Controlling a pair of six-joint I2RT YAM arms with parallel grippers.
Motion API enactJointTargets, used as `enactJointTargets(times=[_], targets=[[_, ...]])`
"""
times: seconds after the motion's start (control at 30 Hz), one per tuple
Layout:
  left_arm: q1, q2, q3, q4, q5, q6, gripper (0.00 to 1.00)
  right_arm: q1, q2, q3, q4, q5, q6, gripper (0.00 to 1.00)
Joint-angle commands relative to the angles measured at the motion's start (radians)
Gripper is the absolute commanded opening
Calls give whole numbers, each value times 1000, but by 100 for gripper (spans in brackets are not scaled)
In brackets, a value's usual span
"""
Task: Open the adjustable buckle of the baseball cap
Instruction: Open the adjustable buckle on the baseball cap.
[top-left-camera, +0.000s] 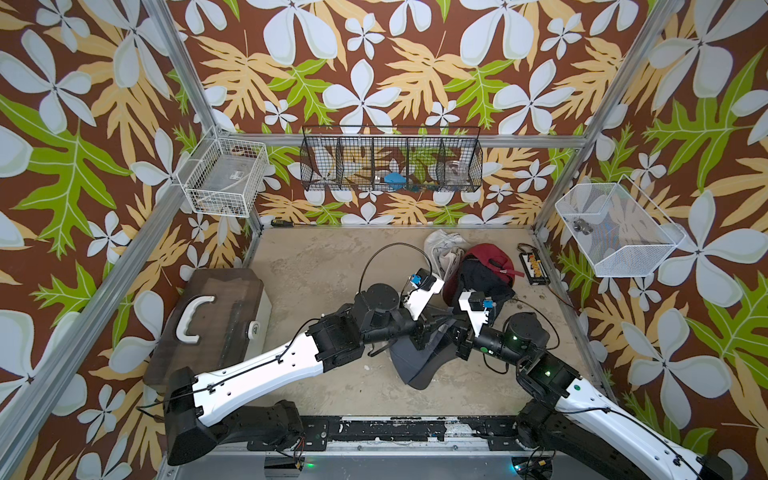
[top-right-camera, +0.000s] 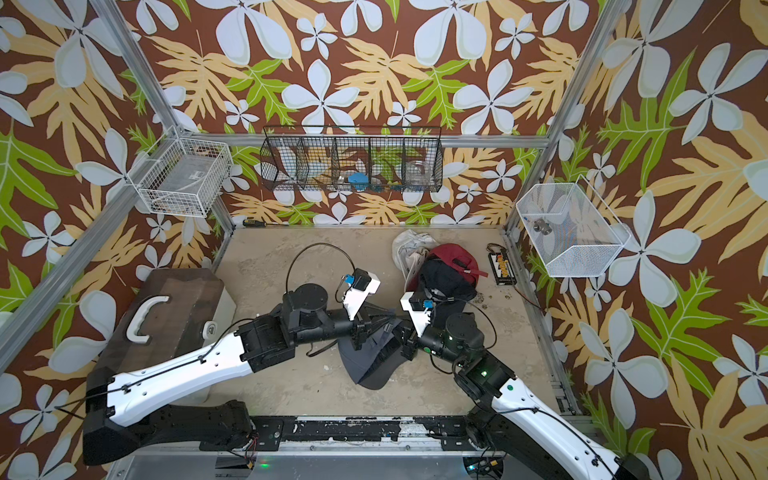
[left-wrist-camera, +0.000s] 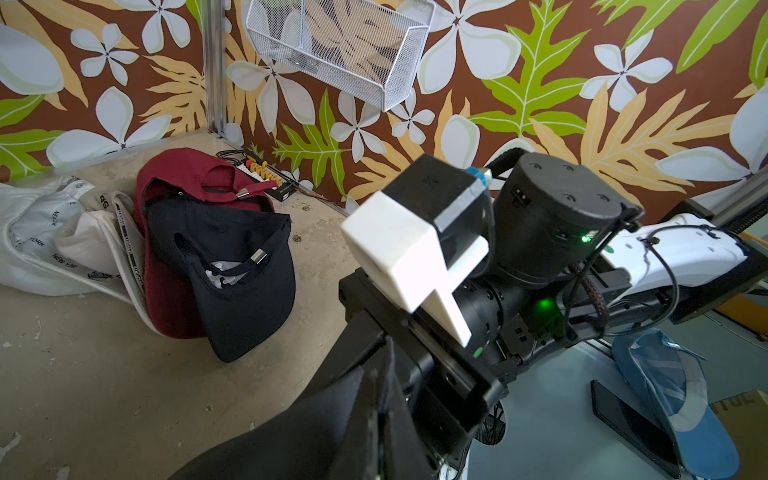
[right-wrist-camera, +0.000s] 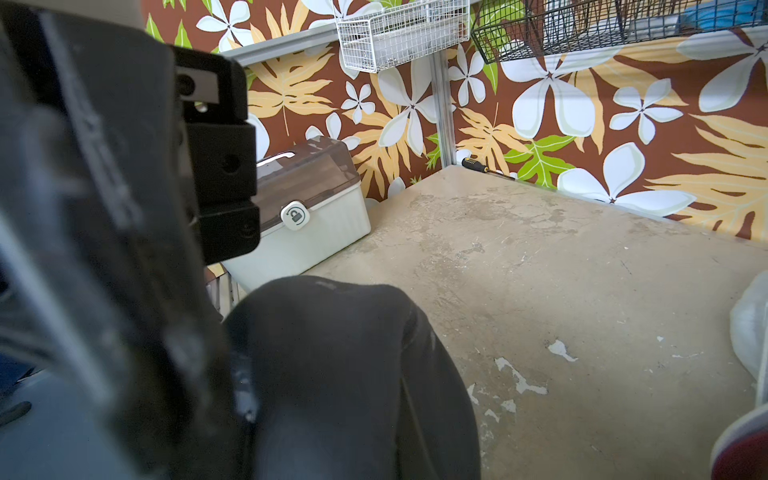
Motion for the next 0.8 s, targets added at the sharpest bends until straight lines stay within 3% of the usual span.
enactJointTargets(times=[0.0,0.5,0.7,0.77], targets=[[0,-21,-19,19,14,-6,0,1,-1,17,5,48,17,0],[0,-132,-175,1,-17,-25,0,1,6,79,-52,138,6,0],[0,-167,-208,10,-30,-41,0,1,23,87,-44,112,14,0],[1,-171,-201,11,-30,-42,15,1,39,94,-48,104,18,0]])
